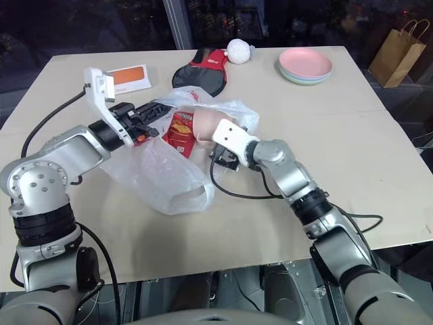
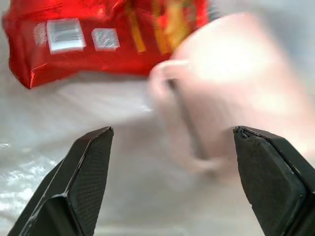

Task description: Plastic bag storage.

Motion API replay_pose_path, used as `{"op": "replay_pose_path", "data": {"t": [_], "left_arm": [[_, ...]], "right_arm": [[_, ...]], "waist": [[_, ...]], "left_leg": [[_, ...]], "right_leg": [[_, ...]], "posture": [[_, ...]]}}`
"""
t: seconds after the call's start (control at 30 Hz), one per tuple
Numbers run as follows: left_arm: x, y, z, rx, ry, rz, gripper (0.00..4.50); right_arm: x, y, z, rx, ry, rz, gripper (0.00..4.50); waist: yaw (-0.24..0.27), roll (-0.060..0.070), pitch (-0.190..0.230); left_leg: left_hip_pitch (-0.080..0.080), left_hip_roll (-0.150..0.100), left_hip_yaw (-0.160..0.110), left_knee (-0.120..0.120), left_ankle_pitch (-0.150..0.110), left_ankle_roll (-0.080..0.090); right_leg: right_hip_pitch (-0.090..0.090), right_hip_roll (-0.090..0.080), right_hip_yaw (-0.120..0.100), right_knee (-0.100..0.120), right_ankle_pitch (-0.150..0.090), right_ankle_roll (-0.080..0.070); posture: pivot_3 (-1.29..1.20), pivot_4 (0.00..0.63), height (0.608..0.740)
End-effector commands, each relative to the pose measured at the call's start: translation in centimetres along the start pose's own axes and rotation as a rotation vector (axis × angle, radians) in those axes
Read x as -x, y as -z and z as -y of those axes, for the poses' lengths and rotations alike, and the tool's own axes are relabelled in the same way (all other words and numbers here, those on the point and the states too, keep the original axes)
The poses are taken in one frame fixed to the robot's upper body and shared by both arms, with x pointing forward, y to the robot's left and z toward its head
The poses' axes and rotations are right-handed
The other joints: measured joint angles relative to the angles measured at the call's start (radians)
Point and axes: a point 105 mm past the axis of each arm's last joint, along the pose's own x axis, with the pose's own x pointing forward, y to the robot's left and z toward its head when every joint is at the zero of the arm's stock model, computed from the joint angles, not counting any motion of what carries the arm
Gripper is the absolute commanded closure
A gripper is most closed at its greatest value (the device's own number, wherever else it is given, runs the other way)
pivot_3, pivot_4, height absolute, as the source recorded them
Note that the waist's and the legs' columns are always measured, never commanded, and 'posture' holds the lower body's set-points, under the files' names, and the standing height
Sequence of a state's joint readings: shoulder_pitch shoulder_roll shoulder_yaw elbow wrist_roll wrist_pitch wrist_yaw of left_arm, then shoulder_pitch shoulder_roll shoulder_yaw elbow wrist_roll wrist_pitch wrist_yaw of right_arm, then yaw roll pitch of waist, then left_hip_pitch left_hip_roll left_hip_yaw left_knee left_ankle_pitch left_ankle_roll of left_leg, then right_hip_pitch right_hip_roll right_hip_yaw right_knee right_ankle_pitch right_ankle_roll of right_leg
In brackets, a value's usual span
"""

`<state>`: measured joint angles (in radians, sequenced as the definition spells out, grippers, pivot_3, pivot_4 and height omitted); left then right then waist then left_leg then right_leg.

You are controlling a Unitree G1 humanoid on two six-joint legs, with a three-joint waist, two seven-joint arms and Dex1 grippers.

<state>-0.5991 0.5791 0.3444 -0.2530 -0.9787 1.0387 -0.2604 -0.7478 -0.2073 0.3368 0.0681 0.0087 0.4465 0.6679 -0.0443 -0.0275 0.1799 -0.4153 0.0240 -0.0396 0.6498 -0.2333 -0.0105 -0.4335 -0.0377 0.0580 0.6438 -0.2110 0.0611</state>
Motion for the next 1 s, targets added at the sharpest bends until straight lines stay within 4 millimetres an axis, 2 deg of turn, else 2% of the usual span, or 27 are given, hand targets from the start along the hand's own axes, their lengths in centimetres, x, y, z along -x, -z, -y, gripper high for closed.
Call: {"op": "replay_pose_path", "data": {"t": [0.03, 0.13, 0.37, 0.47, 0.6, 0.7, 0.77, 0.87, 0.9, 0.93, 1.0], "left_arm": [[-0.3, -1.0, 0.3, -0.026, 0.011, 0.038, 4.5], [-0.5, -1.1, 0.6, -0.031, 0.028, 0.038, 4.5], [-0.3, -1.1, 0.5, -0.04, 0.027, 0.034, 4.5], [-0.3, -1.0, 0.5, -0.047, 0.029, 0.032, 4.5], [-0.2, -0.9, 0.7, -0.053, 0.034, 0.031, 4.5], [-0.2, -0.8, 0.9, -0.056, 0.04, 0.03, 4.5], [-0.2, -0.8, 1.0, -0.062, 0.043, 0.029, 4.5], [-0.1, -0.8, 1.2, -0.073, 0.048, 0.027, 4.5], [0.0, -0.8, 1.2, -0.076, 0.049, 0.026, 4.5], [0.0, -0.8, 1.3, -0.081, 0.051, 0.024, 4.5], [0.1, -0.7, 1.4, -0.086, 0.055, 0.022, 4.5]], "right_arm": [[0.8, -3.5, 0.4, -0.028, 0.024, 0.118, 0.56], [1.5, -3.0, 1.0, 0.046, 0.075, 0.086, 0.56], [6.3, -5.2, 3.0, 0.097, 0.208, 0.141, 0.56], [7.1, -5.3, 3.6, 0.086, 0.244, 0.13, 0.56], [6.8, -4.2, 4.8, 0.006, 0.293, 0.092, 0.56], [5.4, -1.9, 4.1, -0.092, 0.225, 0.019, 0.56], [4.7, -1.5, 4.1, -0.17, 0.211, 0.023, 0.56], [3.9, -0.6, 5.4, -0.2, 0.247, 0.007, 0.56], [3.8, -0.5, 6.0, -0.203, 0.267, 0.007, 1.05], [3.8, -0.4, 6.3, -0.202, 0.278, 0.009, 1.11], [3.9, -0.5, 6.8, -0.202, 0.289, 0.017, 1.81]], "waist": [[0.001, 0.0, 0.0], [0.005, 0.0, 0.0], [0.009, 0.0, 0.0], [0.004, 0.0, 0.0], [0.003, 0.0, 0.0], [0.004, 0.0, 0.0], [0.003, 0.0, 0.0], [0.002, 0.0, 0.0], [0.002, 0.0, 0.0], [0.003, 0.0, 0.0], [0.004, 0.0, 0.0]], "left_leg": [[0.0, 0.0, 0.0, 0.0, 0.0, 0.0], [0.001, 0.0, 0.0, 0.0, 0.0, 0.0], [0.0, -0.001, 0.0, 0.001, 0.0, 0.0], [0.0, 0.0, 0.0, 0.001, 0.0, 0.0], [0.001, 0.0, 0.0, 0.001, 0.0, 0.0], [0.001, 0.0, 0.0, 0.001, 0.0, 0.0], [0.001, 0.0, 0.0, 0.002, 0.0, 0.0], [0.001, 0.0, 0.001, 0.001, 0.0, 0.0], [0.001, 0.0, 0.001, 0.001, 0.0, 0.0], [0.001, 0.0, 0.001, 0.001, 0.0, 0.0], [0.0, 0.0, 0.001, 0.001, 0.0, 0.0]], "right_leg": [[0.0, 0.0, 0.0, 0.0, 0.0, 0.0], [0.001, 0.0, 0.0, 0.001, 0.0, 0.0], [0.001, -0.001, -0.001, 0.0, 0.0, 0.0], [0.001, 0.0, -0.001, 0.0, 0.0, 0.0], [0.001, 0.0, 0.0, 0.001, 0.0, 0.0], [0.001, 0.0, 0.0, 0.001, 0.0, 0.0], [0.001, 0.0, 0.0, 0.001, 0.0, 0.0], [0.001, 0.0, 0.0, 0.001, 0.0, 0.0], [0.001, 0.0, 0.0, 0.001, 0.0, 0.0], [0.001, 0.0, 0.0, 0.001, 0.0, 0.0], [0.001, 0.0, 0.0, 0.001, 0.0, 0.0]], "posture": [[0.0, 0.15, 0.74], [0.0, 0.15, 0.74], [0.0, 0.15, 0.74], [0.0, 0.15, 0.74], [0.0, 0.15, 0.74], [0.0, 0.15, 0.74], [0.0, 0.15, 0.74], [0.0, 0.15, 0.74], [0.0, 0.15, 0.74], [0.0, 0.15, 0.74], [0.0, 0.15, 0.74]]}}
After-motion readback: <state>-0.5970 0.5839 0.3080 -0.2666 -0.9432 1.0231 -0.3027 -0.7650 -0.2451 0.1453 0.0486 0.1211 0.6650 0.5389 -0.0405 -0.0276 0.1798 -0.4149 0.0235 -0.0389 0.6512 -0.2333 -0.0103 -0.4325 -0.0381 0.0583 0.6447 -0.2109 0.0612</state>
